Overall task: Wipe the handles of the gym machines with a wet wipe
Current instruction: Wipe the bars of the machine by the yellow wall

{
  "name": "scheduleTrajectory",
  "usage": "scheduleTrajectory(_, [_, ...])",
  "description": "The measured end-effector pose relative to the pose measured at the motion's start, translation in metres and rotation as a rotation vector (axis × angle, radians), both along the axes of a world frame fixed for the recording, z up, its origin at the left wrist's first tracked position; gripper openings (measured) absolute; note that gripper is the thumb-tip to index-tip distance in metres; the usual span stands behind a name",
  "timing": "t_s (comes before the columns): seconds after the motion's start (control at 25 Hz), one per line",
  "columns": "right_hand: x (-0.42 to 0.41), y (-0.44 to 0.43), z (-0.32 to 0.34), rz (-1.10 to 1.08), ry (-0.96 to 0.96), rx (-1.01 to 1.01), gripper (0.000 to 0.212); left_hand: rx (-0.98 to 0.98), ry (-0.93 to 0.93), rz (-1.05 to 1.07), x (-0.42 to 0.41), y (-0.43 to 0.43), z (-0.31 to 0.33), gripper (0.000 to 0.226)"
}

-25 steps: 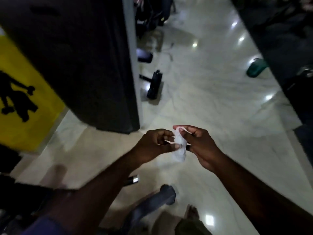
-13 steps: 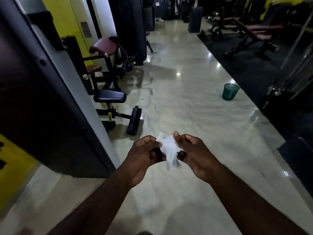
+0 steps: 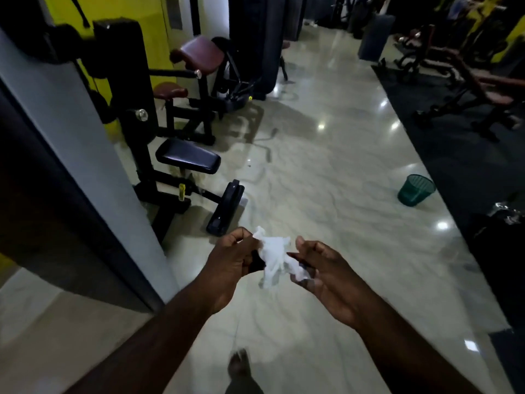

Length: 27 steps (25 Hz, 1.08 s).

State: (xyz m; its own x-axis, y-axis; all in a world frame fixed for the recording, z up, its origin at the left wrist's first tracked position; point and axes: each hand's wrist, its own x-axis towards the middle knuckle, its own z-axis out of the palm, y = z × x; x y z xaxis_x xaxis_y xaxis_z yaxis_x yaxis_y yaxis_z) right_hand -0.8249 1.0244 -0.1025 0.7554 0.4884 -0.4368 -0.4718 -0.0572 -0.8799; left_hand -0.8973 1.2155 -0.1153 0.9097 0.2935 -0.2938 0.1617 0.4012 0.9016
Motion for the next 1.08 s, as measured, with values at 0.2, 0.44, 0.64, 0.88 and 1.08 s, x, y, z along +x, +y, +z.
scheduleTrajectory(0.2, [0.12,0.071,0.004,0.108,-0.132,-0.116,0.022,-0.048,-0.006,0.155,0.112,0.082,0.002,0.012])
scheduleTrajectory(0.44, [0.24,0.17,0.0,-0.015,0.143,0.078,0.013,-0.018,-0.033,0.292,0.207,0.163,0.013,0.011])
scheduleTrajectory(0.64, [0.34,0.29,-0.01,-0.006,0.031,0.024,0.012,0.489,-0.028,0.297,0.28,0.223,0.014,0.019])
scheduleTrajectory(0.88, [0.421,0.409,0.007,0.544,0.05,0.108,0.03,0.874,0.045,0.433,0.343,0.298,0.019,0.04])
scheduleTrajectory(1.08, [0.447,0.502,-0.007,0.796,0.123,0.212,0.028,1.081,0.097,0.58,0.352,0.364,0.008,0.021])
